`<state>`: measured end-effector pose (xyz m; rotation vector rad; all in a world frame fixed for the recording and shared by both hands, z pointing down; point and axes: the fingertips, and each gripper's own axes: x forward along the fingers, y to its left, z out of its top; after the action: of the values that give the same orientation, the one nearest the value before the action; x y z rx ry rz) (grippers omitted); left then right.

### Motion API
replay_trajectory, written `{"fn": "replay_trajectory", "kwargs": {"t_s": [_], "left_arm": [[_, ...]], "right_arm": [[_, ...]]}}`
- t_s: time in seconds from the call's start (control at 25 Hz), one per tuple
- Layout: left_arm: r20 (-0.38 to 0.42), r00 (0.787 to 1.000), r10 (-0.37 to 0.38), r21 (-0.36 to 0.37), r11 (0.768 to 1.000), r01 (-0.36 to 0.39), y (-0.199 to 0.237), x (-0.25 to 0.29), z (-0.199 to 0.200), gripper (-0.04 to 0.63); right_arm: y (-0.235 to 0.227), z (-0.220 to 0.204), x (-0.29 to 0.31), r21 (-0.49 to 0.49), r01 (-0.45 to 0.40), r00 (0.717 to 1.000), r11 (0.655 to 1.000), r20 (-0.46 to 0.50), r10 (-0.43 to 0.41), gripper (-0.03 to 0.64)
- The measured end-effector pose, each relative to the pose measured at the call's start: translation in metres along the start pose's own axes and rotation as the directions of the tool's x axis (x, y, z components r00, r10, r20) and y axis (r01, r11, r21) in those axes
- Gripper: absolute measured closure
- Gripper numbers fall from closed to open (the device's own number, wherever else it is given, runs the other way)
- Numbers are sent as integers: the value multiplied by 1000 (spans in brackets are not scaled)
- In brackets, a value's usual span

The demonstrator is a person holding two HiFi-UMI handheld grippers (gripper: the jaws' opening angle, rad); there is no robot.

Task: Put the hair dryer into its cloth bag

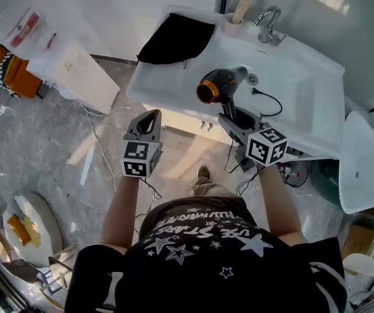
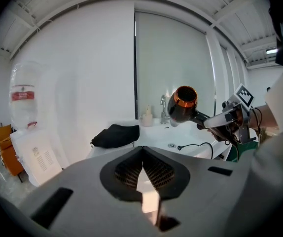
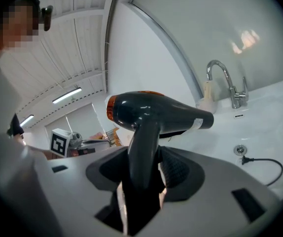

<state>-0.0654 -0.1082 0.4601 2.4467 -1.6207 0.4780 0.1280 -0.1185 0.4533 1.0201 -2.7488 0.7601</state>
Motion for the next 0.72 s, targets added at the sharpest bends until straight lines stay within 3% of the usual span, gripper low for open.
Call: {"fn": "replay_trajectory", "kwargs": {"t_s": [0.48,0.72], "left_arm": [[-7,991,134,3,991,-134,32,25,16,584],[-27,986,164,38,986,-163,57,28,12,584]], "right_arm": [[-10,10,53,-41,-194,977,980,-96,189,414],[-4,2,72,-44,-258,957,965,-146,249,414]]}}
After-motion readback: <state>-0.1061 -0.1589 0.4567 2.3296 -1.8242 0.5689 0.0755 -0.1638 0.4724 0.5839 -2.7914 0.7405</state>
